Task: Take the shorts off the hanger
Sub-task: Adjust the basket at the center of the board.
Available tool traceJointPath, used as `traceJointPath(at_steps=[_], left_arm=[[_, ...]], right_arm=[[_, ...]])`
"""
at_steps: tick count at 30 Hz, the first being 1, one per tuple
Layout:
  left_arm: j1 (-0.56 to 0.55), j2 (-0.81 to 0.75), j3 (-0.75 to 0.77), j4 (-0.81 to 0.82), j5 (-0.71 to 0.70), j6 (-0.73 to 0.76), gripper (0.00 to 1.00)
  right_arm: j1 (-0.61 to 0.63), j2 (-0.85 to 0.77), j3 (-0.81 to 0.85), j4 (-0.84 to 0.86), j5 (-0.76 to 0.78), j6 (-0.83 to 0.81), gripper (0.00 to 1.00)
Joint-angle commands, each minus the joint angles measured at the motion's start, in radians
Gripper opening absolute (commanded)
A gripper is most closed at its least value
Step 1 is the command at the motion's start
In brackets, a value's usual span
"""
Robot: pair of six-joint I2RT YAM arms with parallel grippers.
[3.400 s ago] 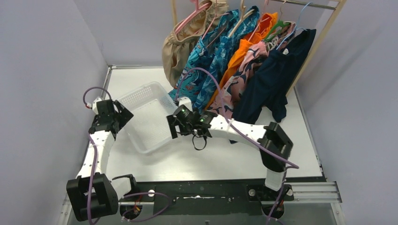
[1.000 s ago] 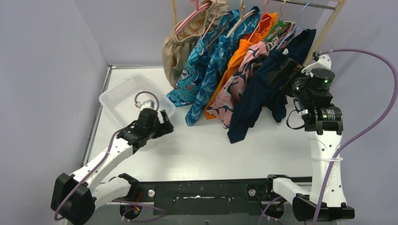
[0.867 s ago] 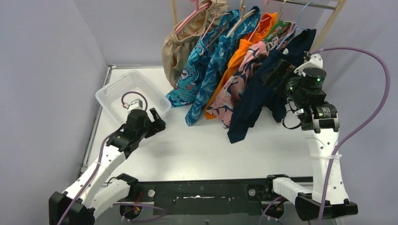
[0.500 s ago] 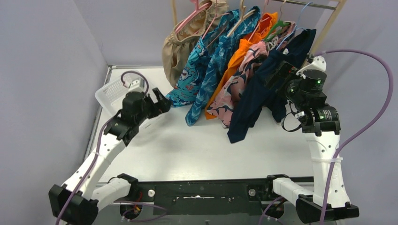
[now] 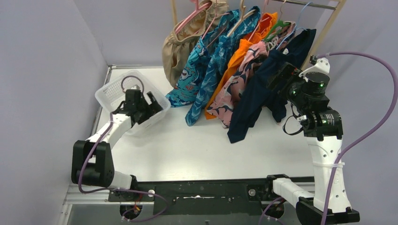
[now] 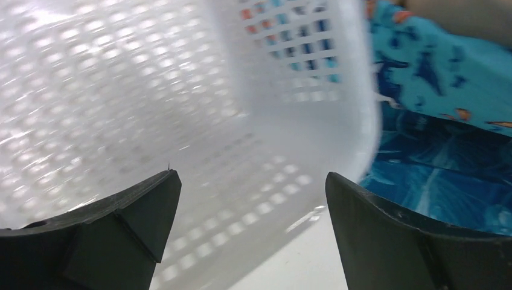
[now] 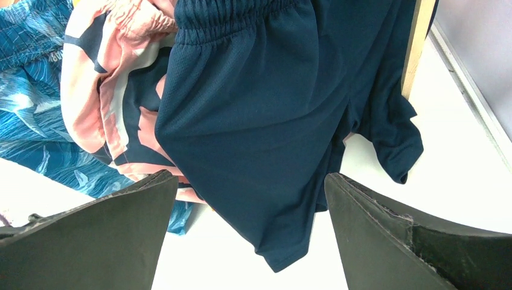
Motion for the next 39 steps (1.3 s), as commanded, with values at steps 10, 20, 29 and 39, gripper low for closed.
traceJointPath(at_steps=[10,20,29,39], left_arm=[[0.264,-0.288,-0.18,-0.139,0.068,0.03,0.93],[0.325,-0.347,-0.165,-0.218,-0.019,0.055,0.93],[0.316,-0.401,-0.15,-0.05,0.219,0.069,0.93],[0.021,-0.154,0.103,0.04,0.183,0.095,0.93]], right_arm=[[0.006,0.003,-0.014,0.037,-0.001,-0.012,0.98],[0.007,-0.001,-0.007,0.025,0.015,-0.025,0.98],[0.008,-0.005,0.017,0.018,0.019,-0.031,0.98],[0.007,-0.028,-0.003,0.012,0.015,-0.011,0.98]])
